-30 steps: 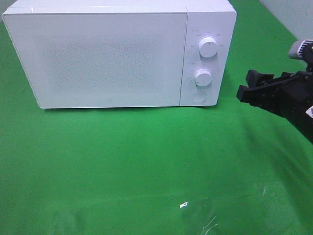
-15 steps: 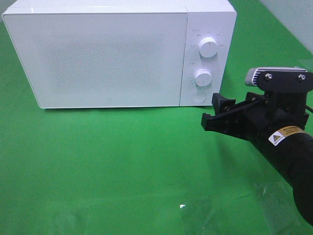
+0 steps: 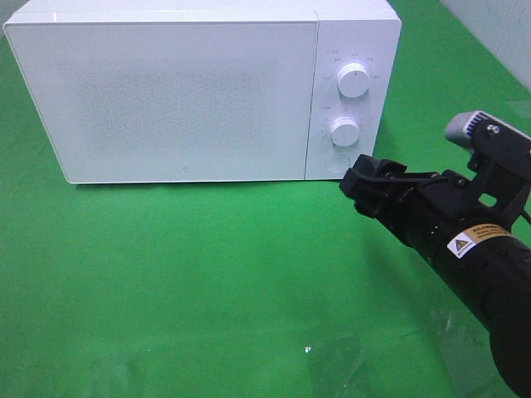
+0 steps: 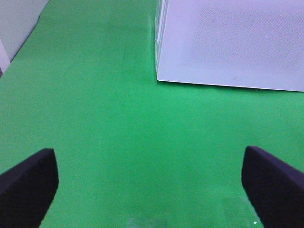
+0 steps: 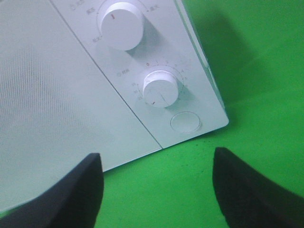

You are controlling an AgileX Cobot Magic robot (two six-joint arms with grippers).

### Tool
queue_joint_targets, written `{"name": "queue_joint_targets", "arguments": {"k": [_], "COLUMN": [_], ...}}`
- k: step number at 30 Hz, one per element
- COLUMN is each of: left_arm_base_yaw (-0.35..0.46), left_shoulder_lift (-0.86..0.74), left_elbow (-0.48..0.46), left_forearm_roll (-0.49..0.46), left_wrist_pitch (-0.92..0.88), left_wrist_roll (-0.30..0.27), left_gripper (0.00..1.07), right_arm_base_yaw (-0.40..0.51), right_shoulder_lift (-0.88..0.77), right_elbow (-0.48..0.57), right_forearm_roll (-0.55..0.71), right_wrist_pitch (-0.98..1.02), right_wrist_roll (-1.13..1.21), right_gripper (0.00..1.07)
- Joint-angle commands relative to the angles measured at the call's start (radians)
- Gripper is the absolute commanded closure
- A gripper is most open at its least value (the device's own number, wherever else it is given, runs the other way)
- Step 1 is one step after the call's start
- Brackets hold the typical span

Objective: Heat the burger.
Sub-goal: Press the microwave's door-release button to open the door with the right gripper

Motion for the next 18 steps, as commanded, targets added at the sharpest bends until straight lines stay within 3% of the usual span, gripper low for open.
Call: {"name": "queue_joint_targets", "arguments": {"k": [1, 5, 10, 13, 14, 16, 18], "left_arm_base_yaw": [0.001, 0.001, 0.001, 0.001, 0.001, 0.001, 0.001], "left_shoulder_lift": [-0.019, -0.019, -0.019, -0.019, -0.019, -0.019, -0.019], "left_elbow": [0.002, 0.002, 0.002, 0.002, 0.002, 0.002, 0.002], "left_forearm_roll": [-0.001, -0.001, -0.001, -0.001, -0.001, -0.001, -0.001], "left_wrist_pitch": [-0.007, -0.007, -0.007, -0.007, -0.007, -0.007, -0.007], "left_wrist_roll": [-0.001, -0.001, -0.001, -0.001, -0.001, -0.001, -0.001], "left_gripper": [0.08, 0.08, 0.08, 0.08, 0.08, 0.08, 0.08], "right_arm_base_yaw": [0.001, 0.001, 0.001, -0.001, -0.001, -0.001, -0.001], "right_shoulder_lift": [0.000, 0.000, 0.000, 0.000, 0.000, 0.000, 0.000], "right_elbow": [-0.005, -0.005, -0.005, -0.005, -0.005, -0.005, -0.005], "right_forearm_roll": [-0.001, -0.003, -0.003, -0.002, -0.002, -0.002, 0.000], "right_wrist_pitch": [-0.002, 0.009, 0.026, 0.028, 0.028, 0.058, 0.071], "right_wrist_roll": [0.204, 0.628, 0.745, 0.890, 0.890, 0.968, 0.970], "right_gripper": [0.47, 0.58, 0.65, 0.80, 0.80, 0.96, 0.99]}}
